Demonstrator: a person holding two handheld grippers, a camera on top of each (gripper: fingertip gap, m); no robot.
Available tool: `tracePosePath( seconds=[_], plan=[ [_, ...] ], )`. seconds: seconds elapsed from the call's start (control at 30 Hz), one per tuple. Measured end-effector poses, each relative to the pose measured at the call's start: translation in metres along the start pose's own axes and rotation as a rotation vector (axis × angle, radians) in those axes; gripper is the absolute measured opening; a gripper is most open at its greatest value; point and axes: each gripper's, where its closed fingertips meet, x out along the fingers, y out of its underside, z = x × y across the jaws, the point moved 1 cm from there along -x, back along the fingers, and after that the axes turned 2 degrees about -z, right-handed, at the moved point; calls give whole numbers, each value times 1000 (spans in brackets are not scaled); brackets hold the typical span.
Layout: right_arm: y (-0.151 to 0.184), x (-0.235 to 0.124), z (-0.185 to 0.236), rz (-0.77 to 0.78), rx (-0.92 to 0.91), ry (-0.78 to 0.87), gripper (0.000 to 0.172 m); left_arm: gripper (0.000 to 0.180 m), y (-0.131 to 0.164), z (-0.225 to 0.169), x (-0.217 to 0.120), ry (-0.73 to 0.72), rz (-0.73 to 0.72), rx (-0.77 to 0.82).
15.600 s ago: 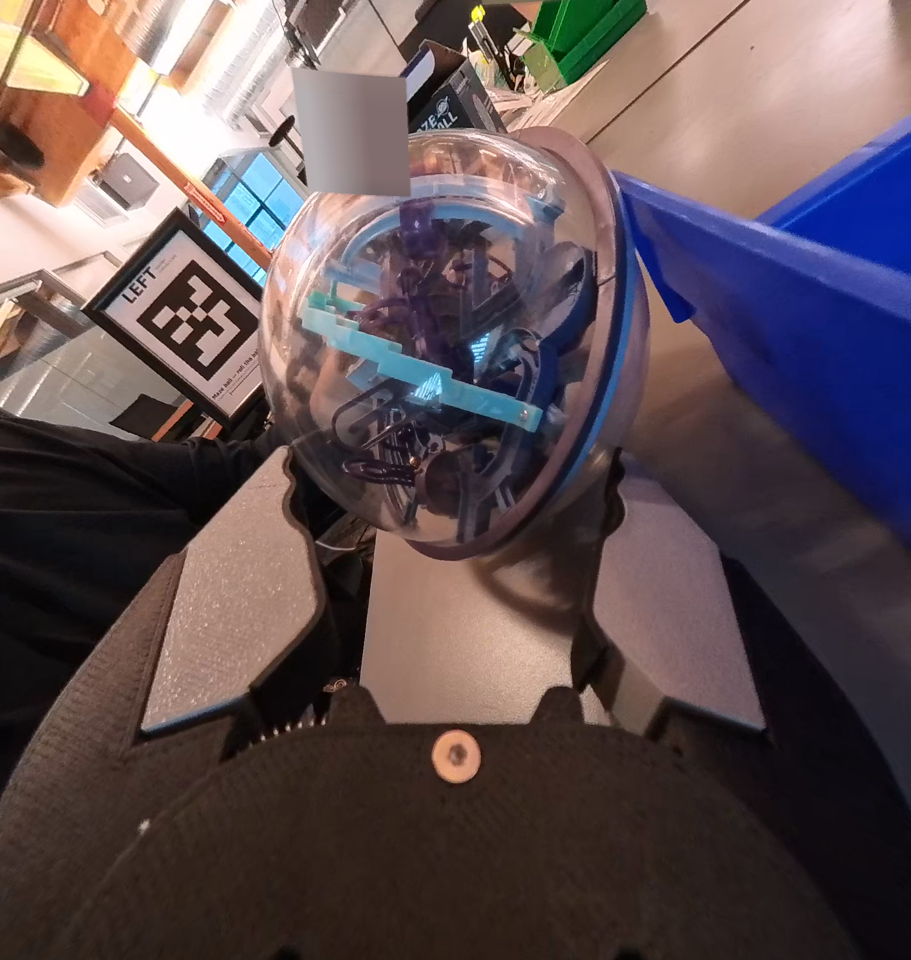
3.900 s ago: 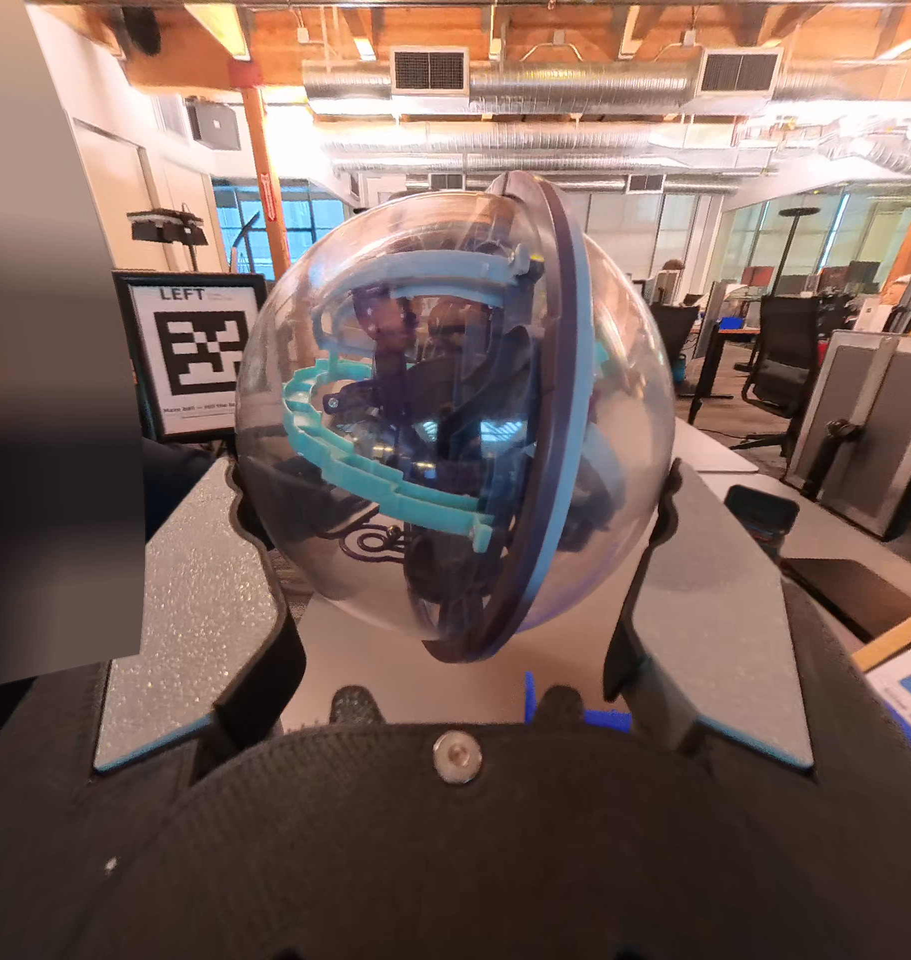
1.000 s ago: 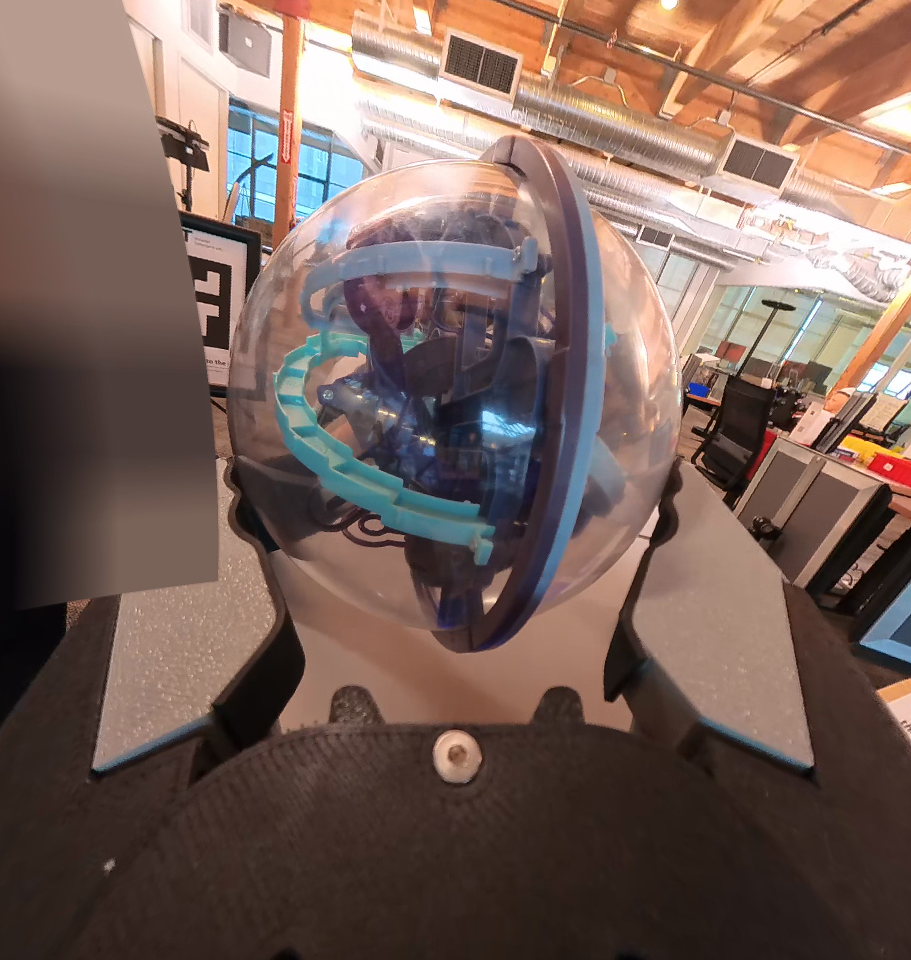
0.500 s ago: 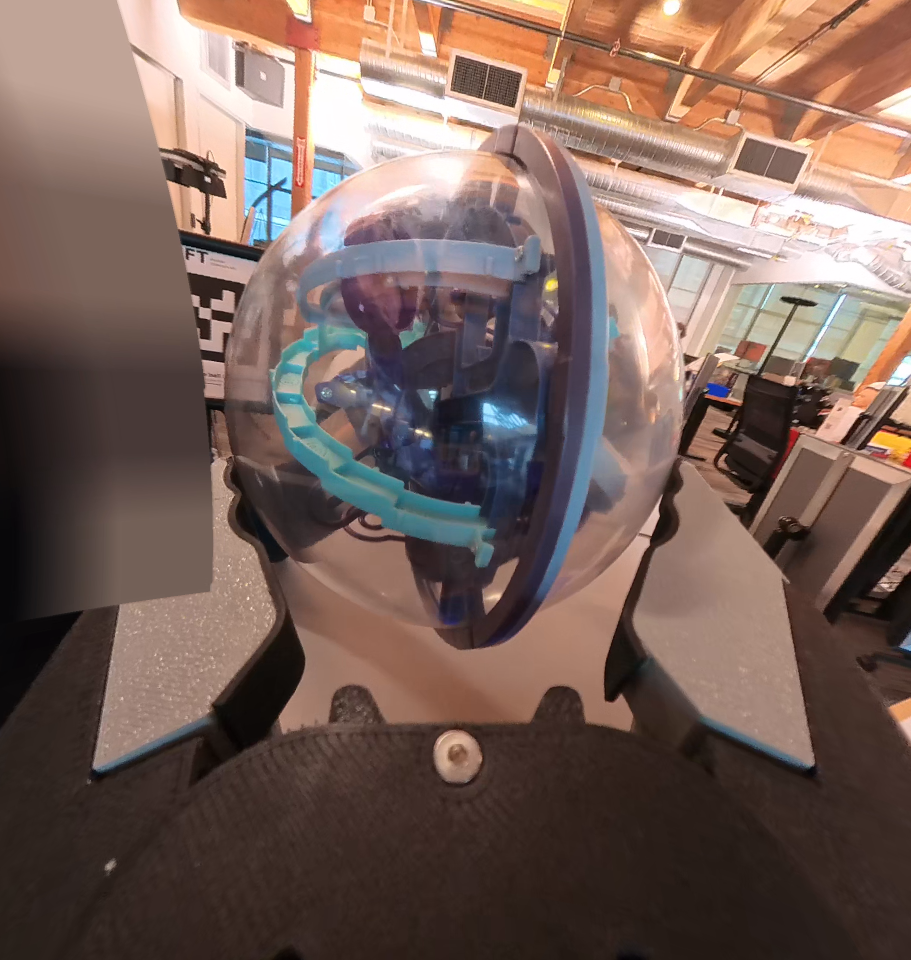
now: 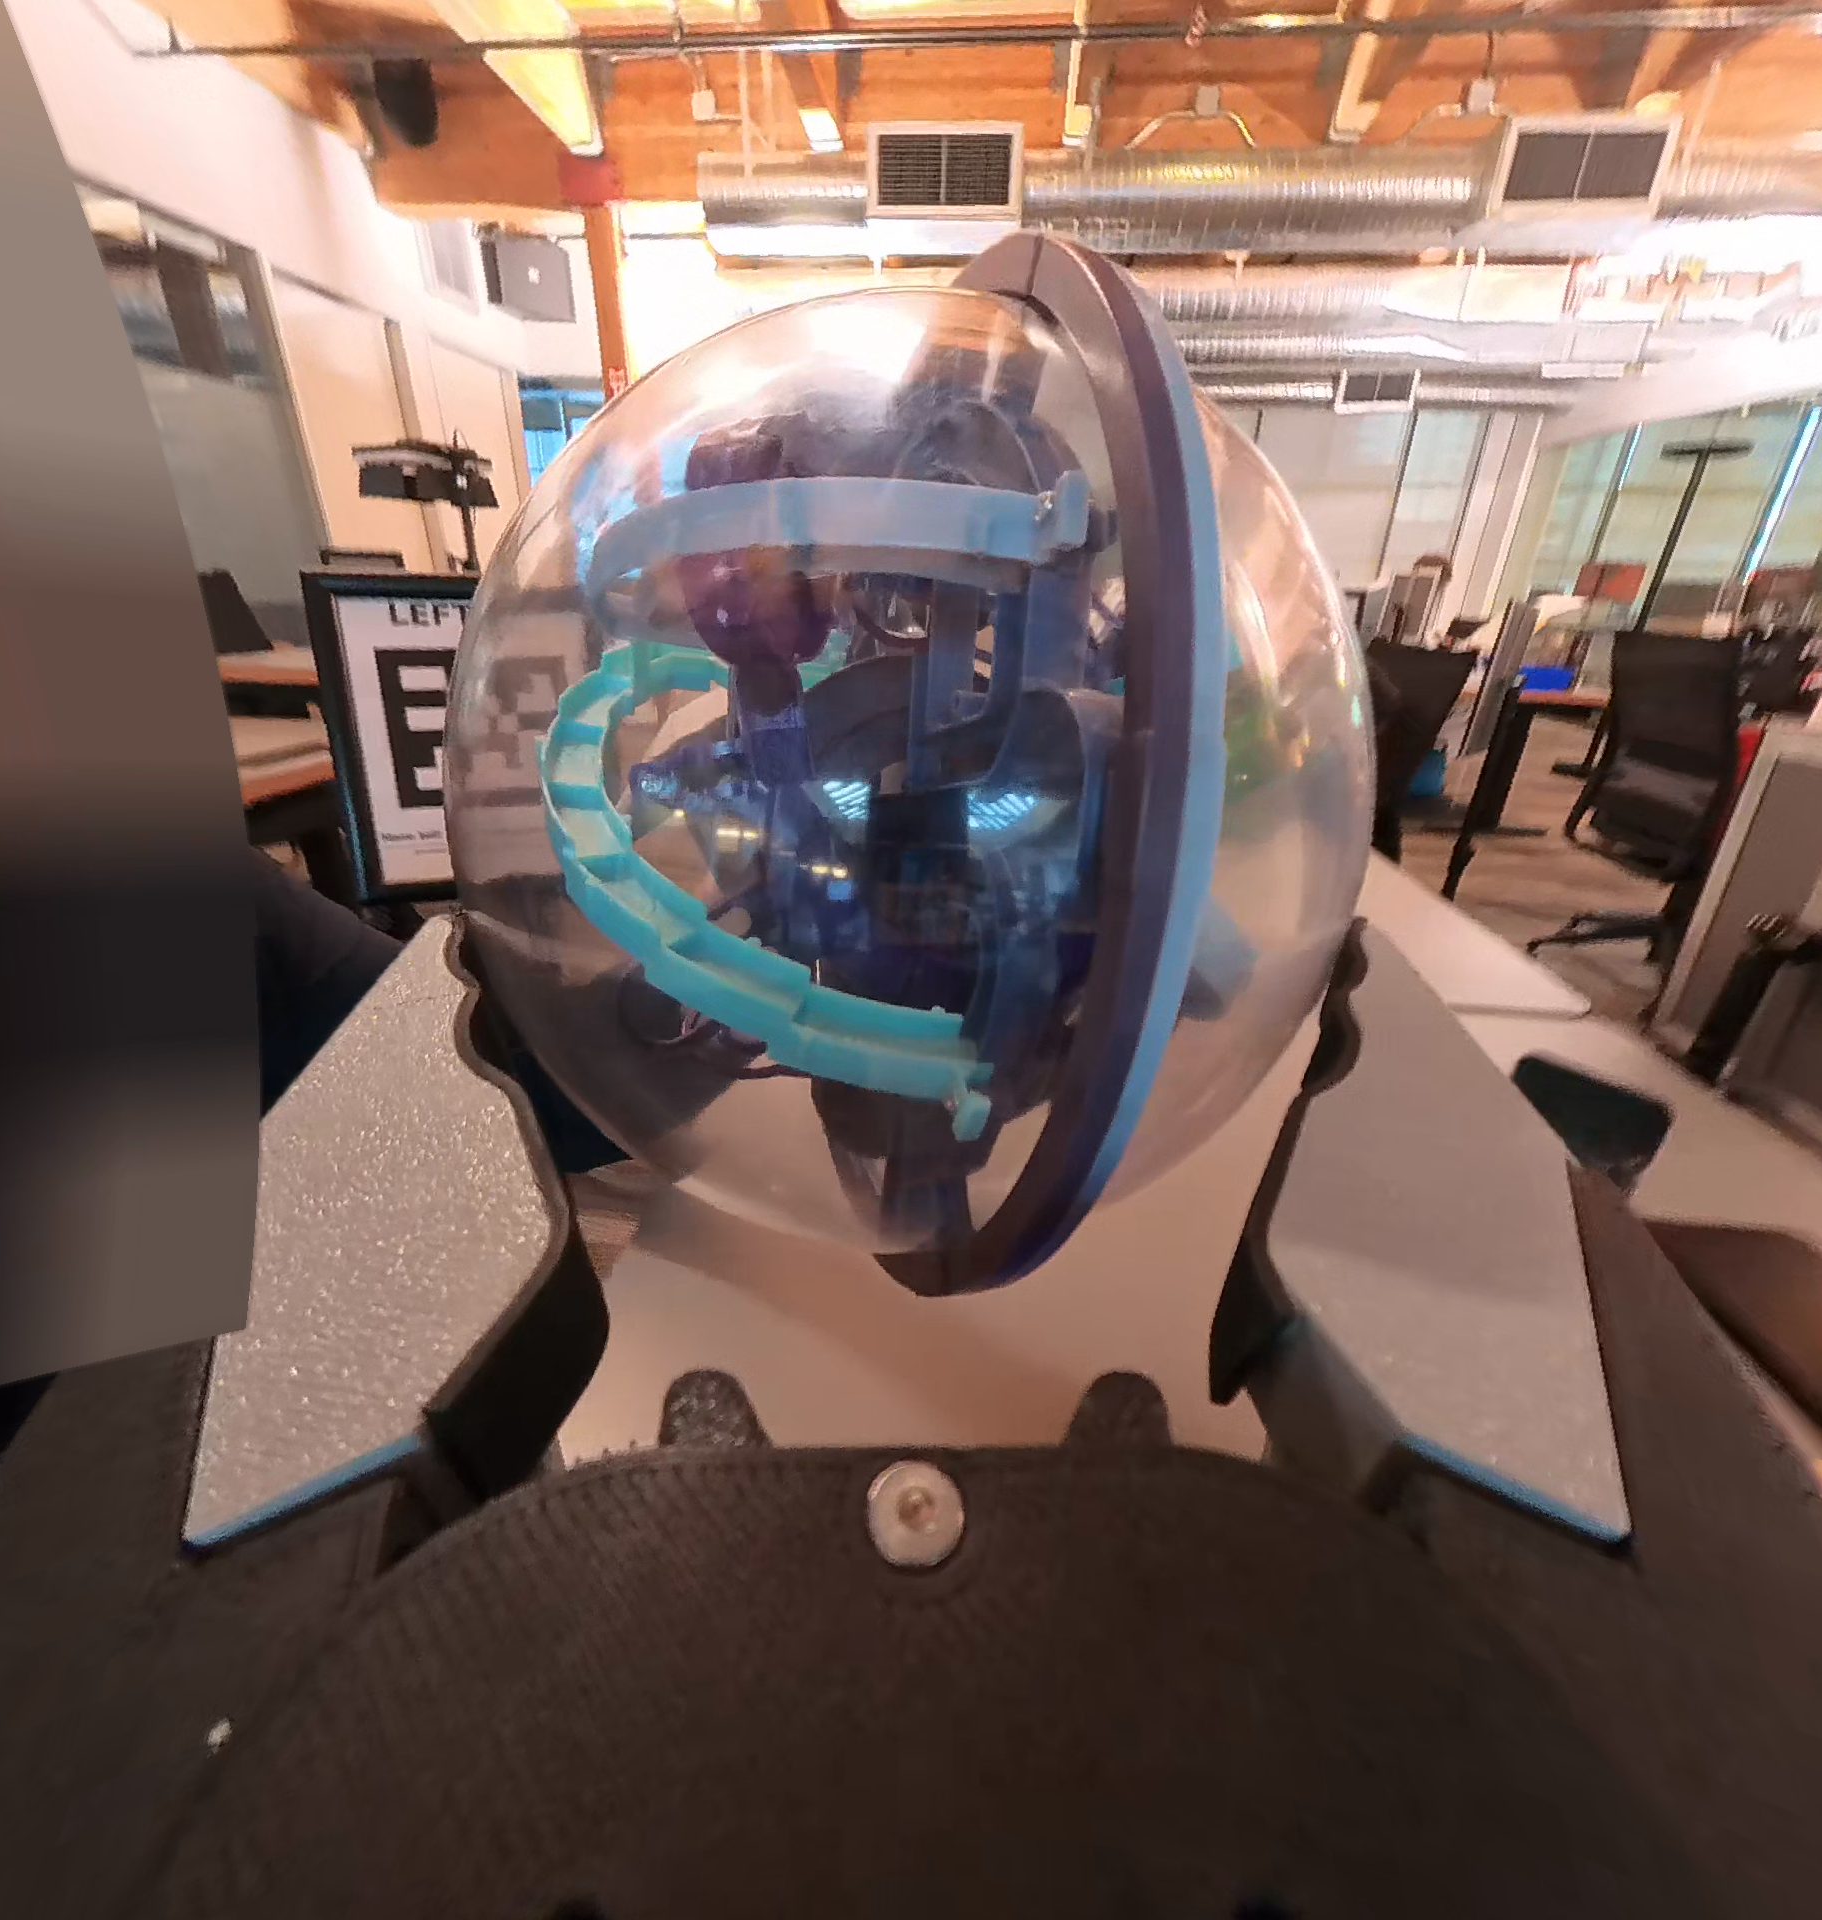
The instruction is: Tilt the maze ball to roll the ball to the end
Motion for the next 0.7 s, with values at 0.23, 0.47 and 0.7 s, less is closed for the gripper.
tracePosePath(
  seconds=[0.23, 0.47, 0.7],
  plan=[
    [22, -3, 9, -19, 120, 22, 150, 131, 19, -12, -1, 6, -32, -120],
    [61, -3, 30, -20, 240, 41, 150, 131, 51, -34, -8, 7, -61, -237],
    [110, -10, 54, 20, 336, 61, 151, 130, 105, -67, -9, 10, -30, -351]
  ],
)
